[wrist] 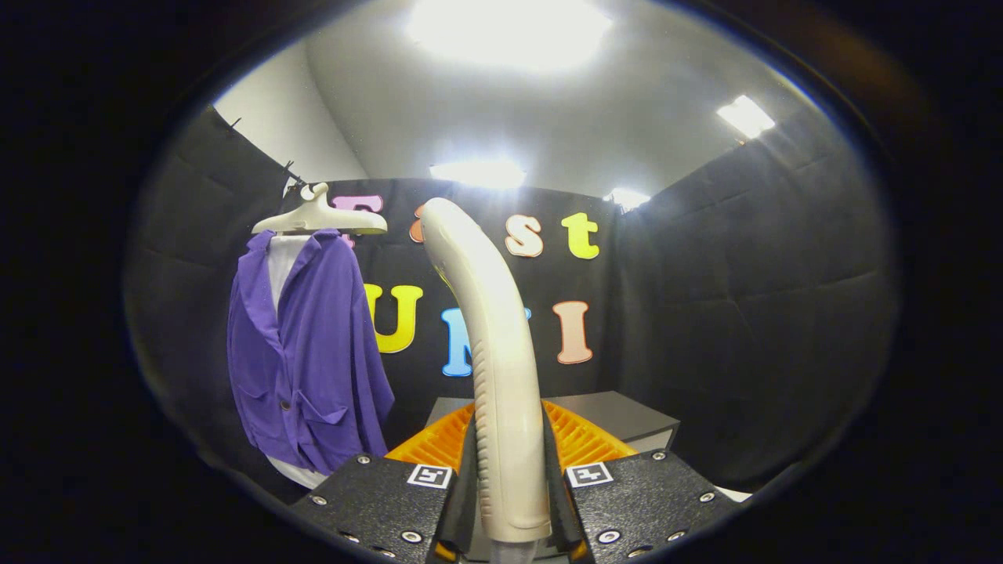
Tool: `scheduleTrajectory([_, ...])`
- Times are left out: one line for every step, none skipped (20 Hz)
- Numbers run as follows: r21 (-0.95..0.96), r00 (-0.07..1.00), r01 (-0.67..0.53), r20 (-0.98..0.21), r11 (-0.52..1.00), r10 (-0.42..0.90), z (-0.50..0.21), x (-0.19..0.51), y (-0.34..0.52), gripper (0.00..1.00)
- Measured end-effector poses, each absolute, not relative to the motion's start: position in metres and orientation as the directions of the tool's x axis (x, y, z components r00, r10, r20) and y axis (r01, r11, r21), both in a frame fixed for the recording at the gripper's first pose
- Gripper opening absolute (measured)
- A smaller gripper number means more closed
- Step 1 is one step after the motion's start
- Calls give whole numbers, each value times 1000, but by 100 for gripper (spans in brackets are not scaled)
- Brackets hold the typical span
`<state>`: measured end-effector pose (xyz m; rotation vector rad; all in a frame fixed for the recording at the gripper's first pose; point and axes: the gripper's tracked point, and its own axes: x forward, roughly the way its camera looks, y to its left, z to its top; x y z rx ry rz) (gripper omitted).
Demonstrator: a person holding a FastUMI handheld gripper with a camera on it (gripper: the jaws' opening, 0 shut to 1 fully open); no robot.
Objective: Iron the clothes twice with a garment steamer, once on the left side and once on the right side.
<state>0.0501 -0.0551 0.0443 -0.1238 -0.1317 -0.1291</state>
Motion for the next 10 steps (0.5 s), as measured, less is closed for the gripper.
scheduleTrajectory([-109,985,137,121,985,-123,36,50,-57,39])
scheduleTrajectory([-110,987,133,105,985,-122,28,50,-57,39])
scheduleTrajectory([-117,989,129,91,985,-119,19,52,-58,39])
scheduleTrajectory([-127,990,125,74,984,-116,11,54,-57,39])
scheduleTrajectory([-131,992,117,58,984,-110,6,53,-55,39])
scheduleTrajectory([-127,994,106,49,986,-100,1,54,-53,39])
scheduleTrajectory([-126,994,100,54,987,-94,2,56,-52,39])
scheduleTrajectory([-133,993,106,67,985,-98,4,56,-51,39])
scheduleTrajectory([-144,992,114,74,983,-104,5,55,-52,39])
scheduleTrajectory([-146,991,117,81,982,-106,7,54,-51,39])
